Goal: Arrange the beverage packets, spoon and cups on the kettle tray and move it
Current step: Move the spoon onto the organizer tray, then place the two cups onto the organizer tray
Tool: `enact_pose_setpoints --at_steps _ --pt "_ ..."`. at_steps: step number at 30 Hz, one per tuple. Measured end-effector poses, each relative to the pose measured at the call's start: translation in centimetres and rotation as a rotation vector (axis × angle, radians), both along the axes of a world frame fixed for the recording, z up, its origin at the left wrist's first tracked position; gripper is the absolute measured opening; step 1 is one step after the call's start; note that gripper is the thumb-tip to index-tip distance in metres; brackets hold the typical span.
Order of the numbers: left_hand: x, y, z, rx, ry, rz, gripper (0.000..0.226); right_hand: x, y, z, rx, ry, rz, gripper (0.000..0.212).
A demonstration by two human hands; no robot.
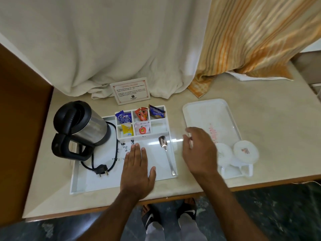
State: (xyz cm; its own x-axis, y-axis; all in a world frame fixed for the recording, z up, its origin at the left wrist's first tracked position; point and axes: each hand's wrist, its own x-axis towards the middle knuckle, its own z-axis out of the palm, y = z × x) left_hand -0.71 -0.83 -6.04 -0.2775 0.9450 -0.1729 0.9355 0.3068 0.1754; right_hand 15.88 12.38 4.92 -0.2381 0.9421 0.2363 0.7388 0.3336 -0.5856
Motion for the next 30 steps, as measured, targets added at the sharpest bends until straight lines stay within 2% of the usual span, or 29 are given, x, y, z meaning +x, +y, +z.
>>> enact_pose_setpoints --at_steps 3,5,7,9,10,12,14,15,18,22,26,30 --pt "0.6 0.4 1.2 -0.025 -0.021 -0.009 0.081 7.6 0.7 1.9 0.049 -0.097 -0.132 0.034" --pt "2.0 0.9 2.7 0.033 -0.078 0.084 0.082 12.1 1.7 1.8 -0.145 -0.252 -0.162 0.057" --pt "4.4 2.0 4.2 0.181 -0.138 0.130 0.077 14.4 2.7 0.8 -0.438 -0.362 -0.089 0.081" --pt "8.3 3.9 5.6 0.289 -0.233 0.003 0.077 15.5 3.3 -0.2 -0.628 -0.380 0.011 0.093" --pt "10.7 5.0 6.4 0.283 -0.293 -0.067 0.081 15.9 3.6 -0.5 -0.644 -0.352 0.040 0.094" --pt "14.9 7.3 7.7 0.174 -0.416 -0.080 0.096 16.2 4.0 -0.9 -0.597 -0.307 0.053 0.092" --pt "17.3 9.1 8.2 0.061 -0.569 0.021 0.109 16.1 4.2 -0.9 -0.547 -0.276 0.045 0.088" --pt "17.8 9.6 8.2 0.052 -0.615 0.043 0.104 16.1 4.1 -0.9 -0.536 -0.253 0.035 0.086" --pt "17.1 9.5 9.3 0.155 -0.668 0.055 0.066 15.8 3.8 -0.3 -0.492 -0.158 0.028 0.085" --pt "11.8 6.1 10.9 0.277 -0.585 0.077 0.051 11.2 2.1 2.0 -0.387 -0.123 0.117 0.086" --pt "4.1 1.7 10.8 0.343 -0.464 0.223 0.063 2.6 -1.2 2.4 -0.285 -0.135 0.261 0.079" --pt "-2.0 -0.8 10.5 0.321 -0.469 0.341 0.057 -4.4 -3.2 0.6 -0.294 -0.199 0.379 0.082"
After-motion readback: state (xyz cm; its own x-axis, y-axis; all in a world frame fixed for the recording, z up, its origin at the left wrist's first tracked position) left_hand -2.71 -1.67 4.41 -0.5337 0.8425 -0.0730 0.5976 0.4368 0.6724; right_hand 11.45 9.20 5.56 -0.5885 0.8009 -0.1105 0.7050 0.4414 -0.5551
